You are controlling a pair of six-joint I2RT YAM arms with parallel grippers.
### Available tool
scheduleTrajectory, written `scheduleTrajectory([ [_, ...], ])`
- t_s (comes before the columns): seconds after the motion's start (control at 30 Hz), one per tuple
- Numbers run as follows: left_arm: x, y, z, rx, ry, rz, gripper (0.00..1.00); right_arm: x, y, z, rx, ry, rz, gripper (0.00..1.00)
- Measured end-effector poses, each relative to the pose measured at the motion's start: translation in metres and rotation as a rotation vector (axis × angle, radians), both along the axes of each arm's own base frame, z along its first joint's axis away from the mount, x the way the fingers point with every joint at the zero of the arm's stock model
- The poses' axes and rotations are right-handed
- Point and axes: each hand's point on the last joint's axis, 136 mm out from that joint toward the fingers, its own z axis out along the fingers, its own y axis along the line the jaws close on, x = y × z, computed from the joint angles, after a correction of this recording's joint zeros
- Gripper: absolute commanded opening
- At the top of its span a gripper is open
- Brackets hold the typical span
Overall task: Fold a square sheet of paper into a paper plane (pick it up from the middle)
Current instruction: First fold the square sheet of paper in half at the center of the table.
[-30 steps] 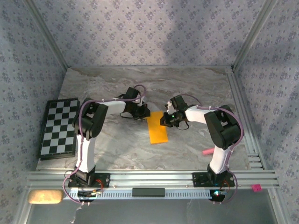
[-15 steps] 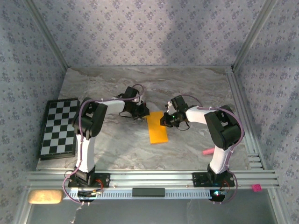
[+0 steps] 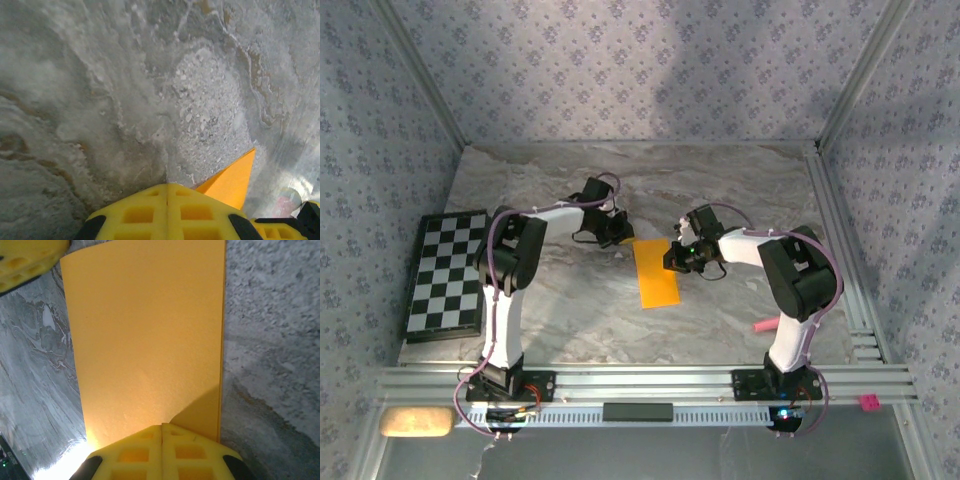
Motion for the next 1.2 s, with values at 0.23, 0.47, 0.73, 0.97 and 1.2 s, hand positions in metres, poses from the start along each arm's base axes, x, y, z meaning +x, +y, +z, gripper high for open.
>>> scheduleTrajectory([
  [0.23, 0.011, 0.014, 0.007, 0.032, -0.033, 0.043, 0.04, 0.000, 0.000, 0.000, 0.001, -0.001, 0.000, 0.00],
  [0.47, -0.014, -0.002, 0.048, -0.030, -0.106, -0.026, 0.04, 0.000, 0.000, 0.000, 0.000, -0.002, 0.000, 0.00],
  [0.73, -0.076, -0.035, 0.022, -0.099, -0.016, -0.152, 0.03, -0.001, -0.001, 0.000, 0.000, -0.002, -0.001, 0.00],
  [0.97, -0.081, -0.028, -0.002, -0.091, 0.023, -0.133, 0.03, -0.001, -0.001, 0.000, -0.002, -0.002, -0.002, 0.00],
  [1.2, -0.080, -0.028, -0.003, -0.082, 0.006, -0.142, 0.04, -0.001, -0.001, 0.000, -0.002, -0.002, -0.002, 0.00],
])
